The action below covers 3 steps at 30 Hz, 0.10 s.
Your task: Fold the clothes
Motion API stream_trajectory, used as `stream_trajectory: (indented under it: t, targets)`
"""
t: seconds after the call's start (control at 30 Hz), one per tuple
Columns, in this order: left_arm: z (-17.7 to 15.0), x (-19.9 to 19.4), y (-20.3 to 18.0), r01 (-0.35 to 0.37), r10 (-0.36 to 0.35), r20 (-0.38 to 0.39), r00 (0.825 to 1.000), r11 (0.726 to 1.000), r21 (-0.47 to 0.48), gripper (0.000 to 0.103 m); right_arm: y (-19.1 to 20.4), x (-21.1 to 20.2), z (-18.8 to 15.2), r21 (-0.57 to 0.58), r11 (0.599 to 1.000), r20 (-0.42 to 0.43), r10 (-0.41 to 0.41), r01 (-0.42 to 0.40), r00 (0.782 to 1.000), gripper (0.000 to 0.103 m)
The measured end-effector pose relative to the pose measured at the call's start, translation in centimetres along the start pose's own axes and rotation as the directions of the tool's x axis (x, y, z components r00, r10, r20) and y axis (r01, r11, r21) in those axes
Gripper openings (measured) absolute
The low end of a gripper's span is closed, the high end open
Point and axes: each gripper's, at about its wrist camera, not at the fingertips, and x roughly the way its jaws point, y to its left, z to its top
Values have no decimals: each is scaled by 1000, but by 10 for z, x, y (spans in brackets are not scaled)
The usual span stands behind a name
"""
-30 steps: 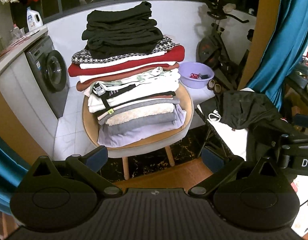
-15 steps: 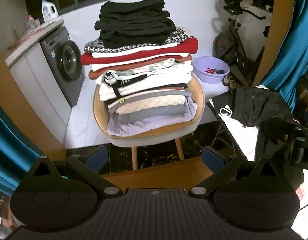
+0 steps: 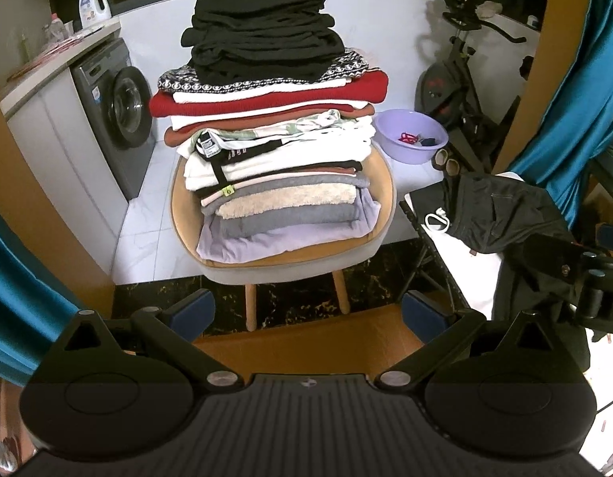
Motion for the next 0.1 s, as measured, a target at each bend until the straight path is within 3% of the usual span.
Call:
stream_trajectory:
  t: [0.1]
  targets:
    - [2,-1,-1,-3,3,12,1000,1000,8,102,0,0,0,1,1000,0,1,-1,1000,102]
